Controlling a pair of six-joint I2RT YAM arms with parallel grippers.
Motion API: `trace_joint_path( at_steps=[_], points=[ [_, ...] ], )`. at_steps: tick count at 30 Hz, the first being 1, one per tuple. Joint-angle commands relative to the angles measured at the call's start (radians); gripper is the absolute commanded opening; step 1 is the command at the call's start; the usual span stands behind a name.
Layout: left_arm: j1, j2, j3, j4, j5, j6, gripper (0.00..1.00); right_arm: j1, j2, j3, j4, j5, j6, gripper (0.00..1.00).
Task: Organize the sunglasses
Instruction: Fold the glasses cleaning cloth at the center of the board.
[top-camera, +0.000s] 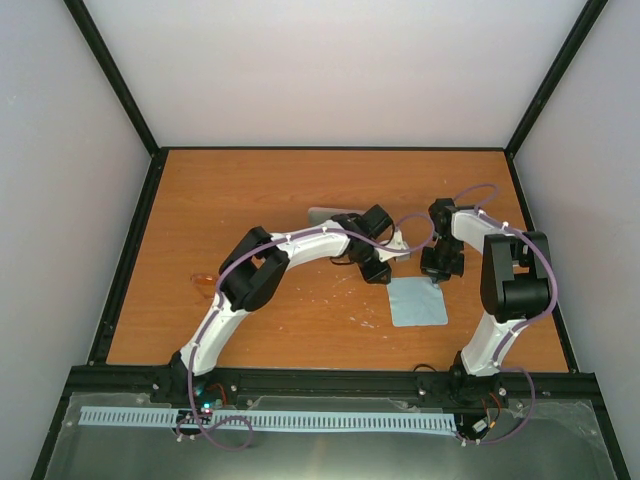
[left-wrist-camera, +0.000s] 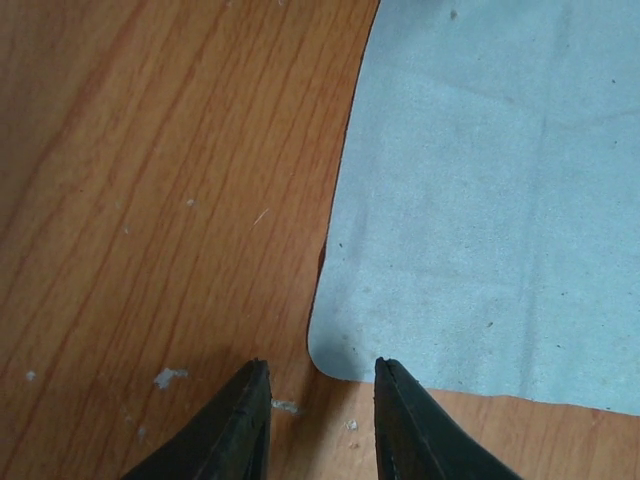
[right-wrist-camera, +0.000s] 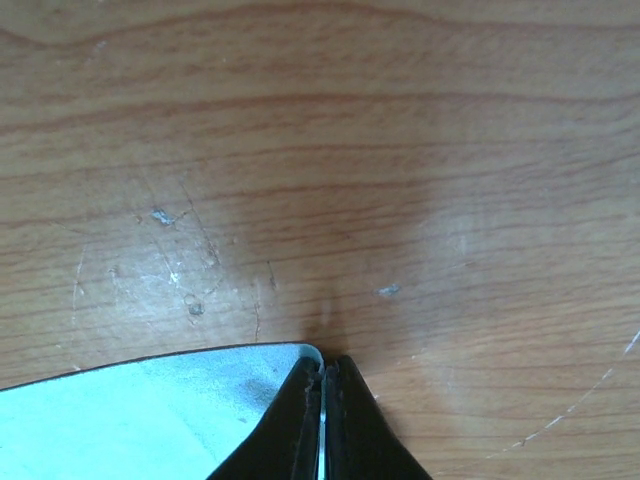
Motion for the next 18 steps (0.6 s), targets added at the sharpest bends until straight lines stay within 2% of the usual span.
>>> trace_joint_path(
  at_steps=[1,9,13,18],
  points=[
    [-0.013,0.022,0.049,-0.018,-0.013,0.011,0.31,0.003,-0.030,-0.009,0.004,-0.005,0.016,0.03],
    [-0.023,0.049,0.082,-0.026,-0.001,0.009,0.26,0.004,-0.033,-0.004,-0.001,-0.002,0.015,0.03],
    [-0.032,0.044,0.078,-0.036,0.015,0.008,0.25,0.003,-0.033,-0.004,0.000,-0.001,0.023,0.03],
    [-0.040,0.035,0.053,-0.044,0.006,0.018,0.21,0.003,-0.039,-0.007,0.002,0.002,0.030,0.03]
  ],
)
